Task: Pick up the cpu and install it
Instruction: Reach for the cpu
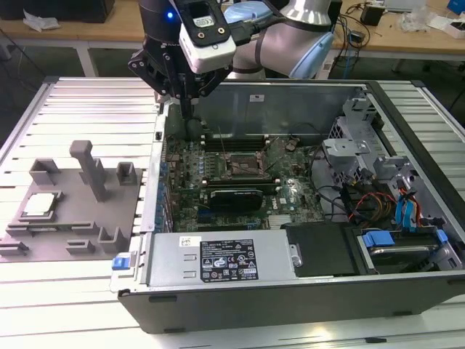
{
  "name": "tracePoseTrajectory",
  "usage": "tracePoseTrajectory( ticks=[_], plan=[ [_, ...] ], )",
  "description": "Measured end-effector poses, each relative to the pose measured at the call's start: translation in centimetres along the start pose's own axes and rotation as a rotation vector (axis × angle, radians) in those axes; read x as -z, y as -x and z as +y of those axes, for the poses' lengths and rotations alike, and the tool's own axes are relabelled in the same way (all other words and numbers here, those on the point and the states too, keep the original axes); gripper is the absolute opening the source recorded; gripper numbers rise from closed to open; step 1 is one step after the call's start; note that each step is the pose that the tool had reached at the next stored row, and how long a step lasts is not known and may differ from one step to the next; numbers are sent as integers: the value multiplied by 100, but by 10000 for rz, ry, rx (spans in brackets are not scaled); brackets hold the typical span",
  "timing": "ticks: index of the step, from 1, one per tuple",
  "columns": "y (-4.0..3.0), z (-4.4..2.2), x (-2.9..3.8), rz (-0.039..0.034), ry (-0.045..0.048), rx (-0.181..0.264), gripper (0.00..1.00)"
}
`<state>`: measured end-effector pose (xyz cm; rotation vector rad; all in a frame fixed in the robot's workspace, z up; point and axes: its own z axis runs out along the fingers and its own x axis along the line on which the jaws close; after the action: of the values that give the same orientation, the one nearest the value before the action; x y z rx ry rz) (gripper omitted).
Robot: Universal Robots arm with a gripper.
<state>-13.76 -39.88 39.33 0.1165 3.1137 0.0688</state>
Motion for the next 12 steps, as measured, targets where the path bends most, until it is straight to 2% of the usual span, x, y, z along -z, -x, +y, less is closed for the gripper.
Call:
tracePoseTrajectory(
  ticks=[12],
  plan=[
    [-124, -9, 3, 0, 0, 0, 11]
  ],
)
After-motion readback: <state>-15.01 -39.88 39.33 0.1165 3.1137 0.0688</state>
